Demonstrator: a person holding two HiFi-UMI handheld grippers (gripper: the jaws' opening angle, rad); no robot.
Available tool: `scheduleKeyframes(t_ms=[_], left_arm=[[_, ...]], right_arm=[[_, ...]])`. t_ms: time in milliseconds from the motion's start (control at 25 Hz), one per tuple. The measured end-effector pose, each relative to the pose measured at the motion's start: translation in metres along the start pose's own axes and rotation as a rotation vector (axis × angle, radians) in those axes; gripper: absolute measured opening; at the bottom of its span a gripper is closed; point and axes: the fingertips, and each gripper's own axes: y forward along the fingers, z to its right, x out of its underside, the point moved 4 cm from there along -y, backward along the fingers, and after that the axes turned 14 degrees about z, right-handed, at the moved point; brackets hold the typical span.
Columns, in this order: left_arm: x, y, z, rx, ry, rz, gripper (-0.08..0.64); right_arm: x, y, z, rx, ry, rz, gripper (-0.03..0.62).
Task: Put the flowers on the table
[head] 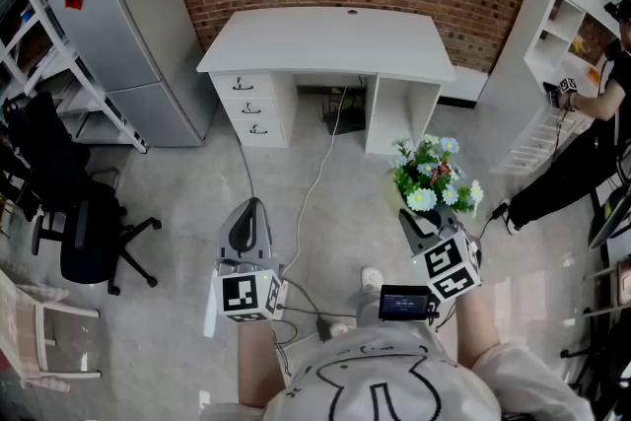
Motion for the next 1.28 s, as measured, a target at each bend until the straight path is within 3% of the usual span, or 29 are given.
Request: scheduleKeyframes(t_ms=[600,1040,1280], left_arm=[[0.028,0.099,0.011,-0.018,0.038,-0.02,0.012],[0.048,0.201,0.038,-0.056,0.047,-0.004,0.012],[0.057,0.229,0.056,-0.101,0.045,-0.004,0.012]], right_arm=[[0.012,0.069,0.089,-0.039,0.028,0.048,0.049],[0.027,0.115,0.184,-0.098,-0.021,0.065,0.049],[0.037,0.128,0.222,-0.142,-0.05,0.075,0.049]])
